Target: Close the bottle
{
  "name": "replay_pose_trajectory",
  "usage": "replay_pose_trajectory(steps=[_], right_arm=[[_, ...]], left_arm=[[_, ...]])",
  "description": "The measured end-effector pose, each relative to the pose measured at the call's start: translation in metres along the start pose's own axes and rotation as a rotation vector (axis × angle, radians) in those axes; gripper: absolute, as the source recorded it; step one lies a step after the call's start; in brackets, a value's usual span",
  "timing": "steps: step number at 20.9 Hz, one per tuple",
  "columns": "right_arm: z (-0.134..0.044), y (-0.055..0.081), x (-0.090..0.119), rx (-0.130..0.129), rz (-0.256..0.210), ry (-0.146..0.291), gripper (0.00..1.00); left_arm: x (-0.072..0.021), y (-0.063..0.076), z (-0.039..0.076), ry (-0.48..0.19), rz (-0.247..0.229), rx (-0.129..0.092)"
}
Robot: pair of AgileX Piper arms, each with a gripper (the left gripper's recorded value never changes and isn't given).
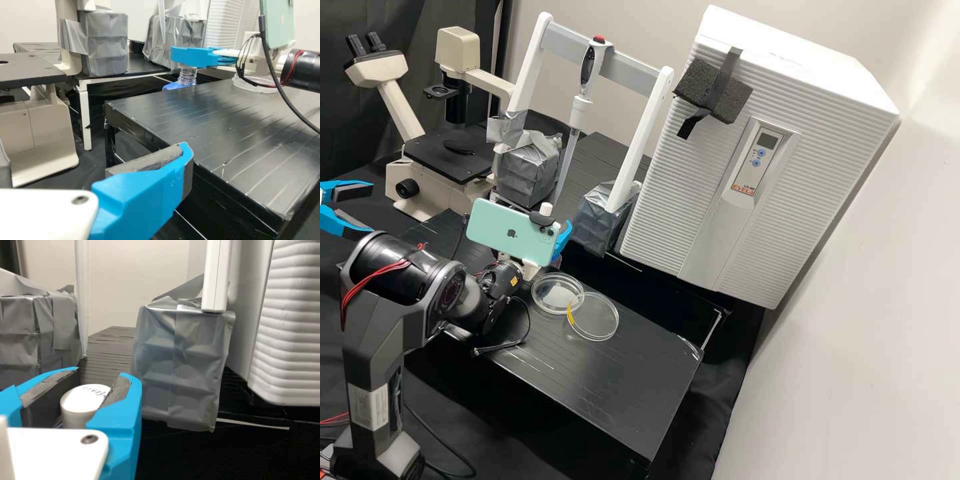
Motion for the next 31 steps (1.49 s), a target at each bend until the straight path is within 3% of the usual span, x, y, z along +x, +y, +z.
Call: replay_pose_trajectory(steps=[4, 18, 30, 31], right_arm=[[-0.002, -0.005, -0.002, 0.003, -0.019, 0.006, 0.0], [-0.005, -0.004, -0.004, 0.009, -0.015, 0.016, 0.0], [0.003, -0.003, -0.011, 0.011, -0.019, -0.01, 0.0], [0.003, -0.003, -0.011, 0.011, -0.019, -0.01, 1.0]], left_arm=[[0.0, 0.0, 0.0, 0.0, 0.0, 0.0], [0.0, 0.0, 0.0, 0.0, 0.0, 0.0], [0.0, 0.0, 0.0, 0.0, 0.0, 0.0], [0.0, 0.0, 0.0, 0.0, 0.0, 0.0]])
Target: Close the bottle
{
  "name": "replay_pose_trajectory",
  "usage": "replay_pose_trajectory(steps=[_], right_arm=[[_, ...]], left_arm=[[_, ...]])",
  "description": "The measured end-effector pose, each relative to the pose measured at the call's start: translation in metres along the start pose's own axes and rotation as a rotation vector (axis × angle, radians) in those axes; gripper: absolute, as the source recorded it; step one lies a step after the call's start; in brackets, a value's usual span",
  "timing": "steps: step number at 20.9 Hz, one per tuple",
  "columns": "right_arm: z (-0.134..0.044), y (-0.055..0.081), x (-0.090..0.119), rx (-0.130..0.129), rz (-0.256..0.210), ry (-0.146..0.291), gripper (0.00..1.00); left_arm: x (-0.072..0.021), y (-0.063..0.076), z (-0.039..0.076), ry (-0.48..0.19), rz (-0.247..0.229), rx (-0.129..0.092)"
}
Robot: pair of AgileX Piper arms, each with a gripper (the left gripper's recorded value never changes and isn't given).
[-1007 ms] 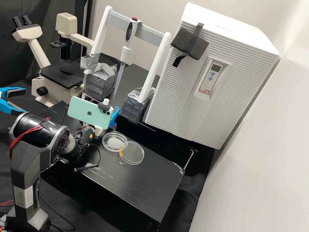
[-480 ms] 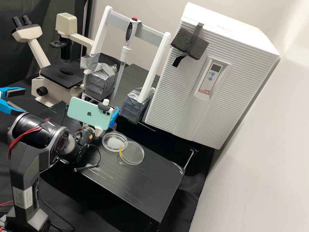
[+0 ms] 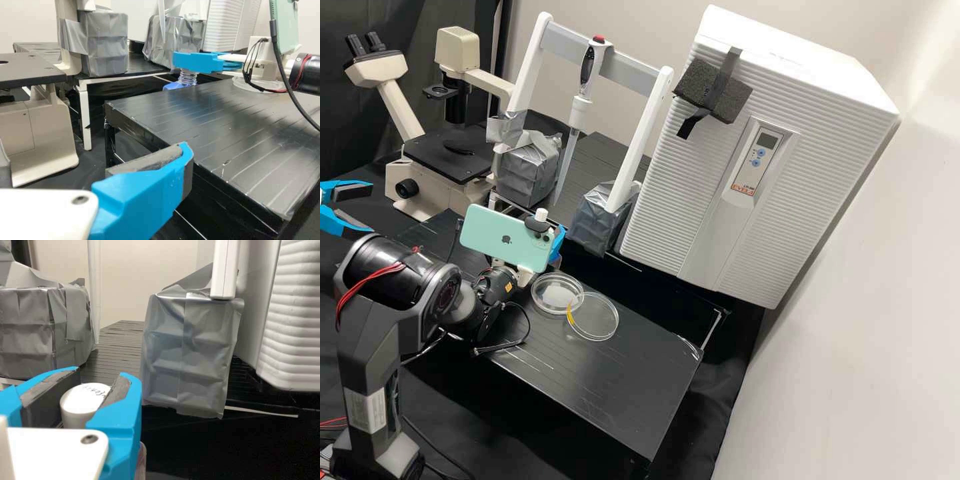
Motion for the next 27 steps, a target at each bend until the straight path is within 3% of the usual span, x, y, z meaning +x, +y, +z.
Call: replay_pose_trajectory(steps=[11, 19, 22, 27], right_arm=[[-0.001, -0.007, -0.003, -0.001, -0.033, -0.006, 1.0], [-0.004, -0.004, -0.009, -0.002, -0.027, 0.003, 1.0], [-0.006, -0.003, -0.012, -0.007, -0.027, 0.014, 1.0], [-0.009, -0.001, -0.019, -0.019, -0.016, 0.049, 1.0]], left_arm=[[0.0011, -0.003, -0.002, 0.001, -0.01, 0.001], [0.0011, -0.003, -0.002, 0.001, -0.01, 0.001], [0.0011, -0.003, -0.002, 0.001, -0.01, 0.001], [-0.0022, -0.002, -0.001, 0.033, 0.022, -0.018]])
